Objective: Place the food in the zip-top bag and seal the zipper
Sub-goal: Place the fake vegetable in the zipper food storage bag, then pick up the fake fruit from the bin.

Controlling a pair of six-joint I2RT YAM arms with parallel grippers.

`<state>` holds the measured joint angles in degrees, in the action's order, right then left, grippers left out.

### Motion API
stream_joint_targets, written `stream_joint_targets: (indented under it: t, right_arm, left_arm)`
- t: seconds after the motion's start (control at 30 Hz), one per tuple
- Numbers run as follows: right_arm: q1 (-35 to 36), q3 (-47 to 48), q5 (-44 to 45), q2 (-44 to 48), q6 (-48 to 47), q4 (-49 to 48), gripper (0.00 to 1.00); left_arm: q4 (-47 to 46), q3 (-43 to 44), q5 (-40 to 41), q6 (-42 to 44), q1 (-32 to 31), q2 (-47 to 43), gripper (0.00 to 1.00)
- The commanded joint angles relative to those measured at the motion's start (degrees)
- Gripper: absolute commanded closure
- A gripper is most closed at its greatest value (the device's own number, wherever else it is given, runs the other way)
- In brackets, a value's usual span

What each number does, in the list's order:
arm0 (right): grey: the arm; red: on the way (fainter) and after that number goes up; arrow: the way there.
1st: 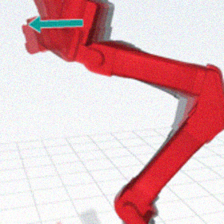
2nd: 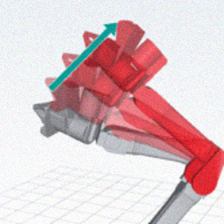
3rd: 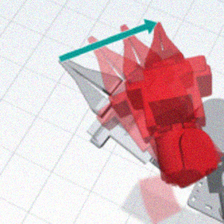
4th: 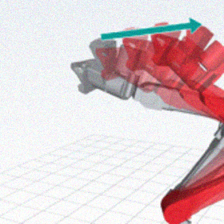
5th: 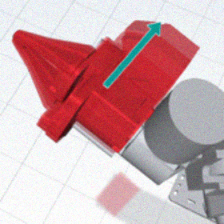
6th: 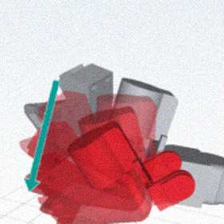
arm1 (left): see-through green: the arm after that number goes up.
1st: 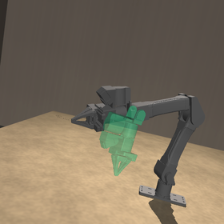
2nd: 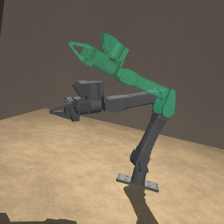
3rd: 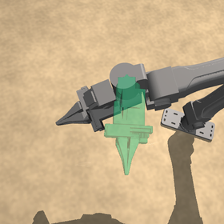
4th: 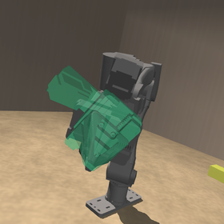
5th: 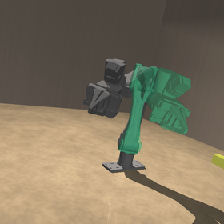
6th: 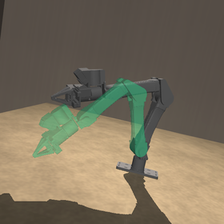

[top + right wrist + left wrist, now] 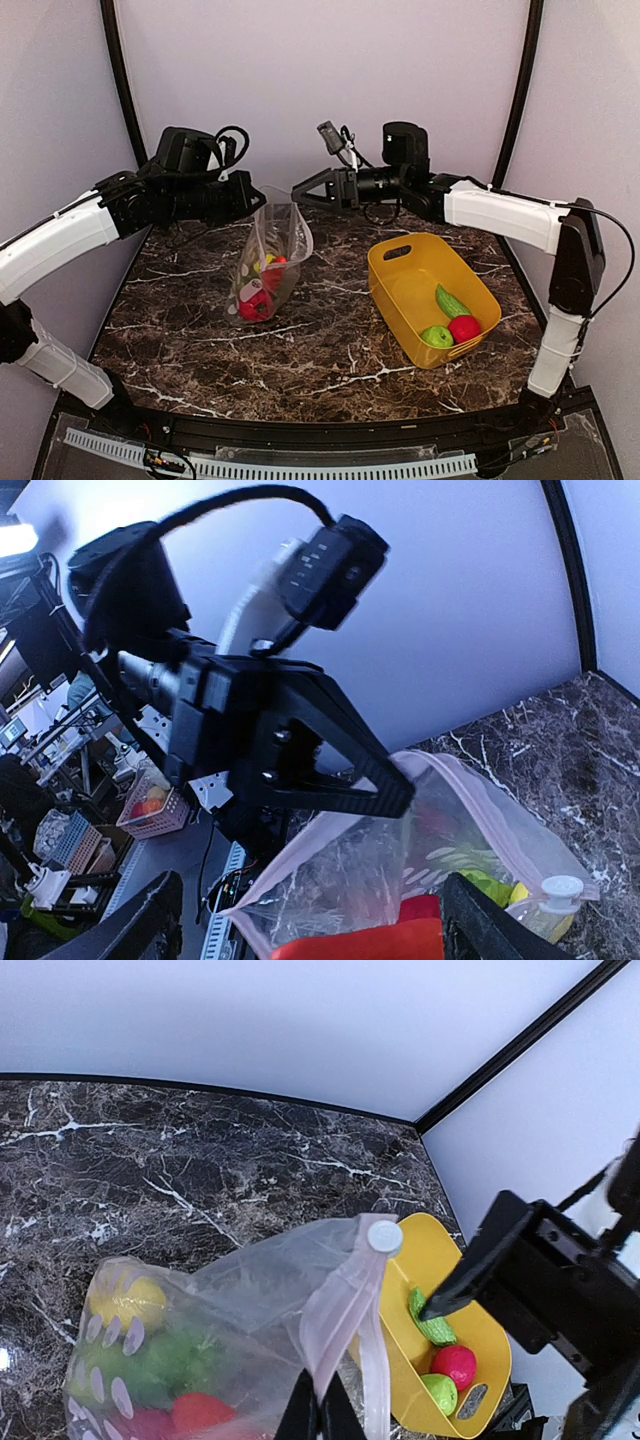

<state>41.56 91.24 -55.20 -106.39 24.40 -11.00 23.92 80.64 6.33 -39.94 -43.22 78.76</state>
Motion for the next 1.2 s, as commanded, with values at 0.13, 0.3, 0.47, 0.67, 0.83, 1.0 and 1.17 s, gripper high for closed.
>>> stream_joint_targets:
  t: [0.13, 0.3, 0.47, 0.67, 0.83, 1.0, 1.17]
  right_arm:
    - [-4.62, 3.04, -0.80, 9.01, -10.53, 9.85, 0.01]
    - [-15.04, -2.23, -2.59, 14.68, -16.69, 14.85, 0.01]
    - [-24.89, -6.22, -3.17, 19.84, -30.15, 28.61, 0.02]
    - [-28.42, -12.59, 11.66, 26.67, -45.94, 43.85, 0.10]
    - [-28.48, -17.55, 17.82, 31.60, -53.24, 52.43, 0.16]
    - [-28.19, -19.74, 19.66, 32.63, -66.12, 65.54, 0.18]
    - [-26.27, -22.89, 22.74, 27.78, -72.41, 74.75, 0.19]
  left_arm:
    - [-2.70, -0.96, -0.42, 1.59, 0.73, -0.98, 0.99]
    - [-0.55, -1.07, -0.48, 4.28, 0.86, 0.54, 0.99]
    - [-0.50, -3.20, -1.51, 4.68, 0.86, 2.13, 0.99]
    - [-2.29, -3.80, -2.03, 5.15, 0.86, 3.11, 0.99]
    - [-2.01, -1.46, -2.83, 6.22, 0.95, 5.05, 0.99]
    - [-1.20, 1.00, -3.18, 7.03, 0.99, 6.33, 0.99]
    - [-0.72, 1.46, -3.07, 7.25, 0.95, 6.56, 0.99]
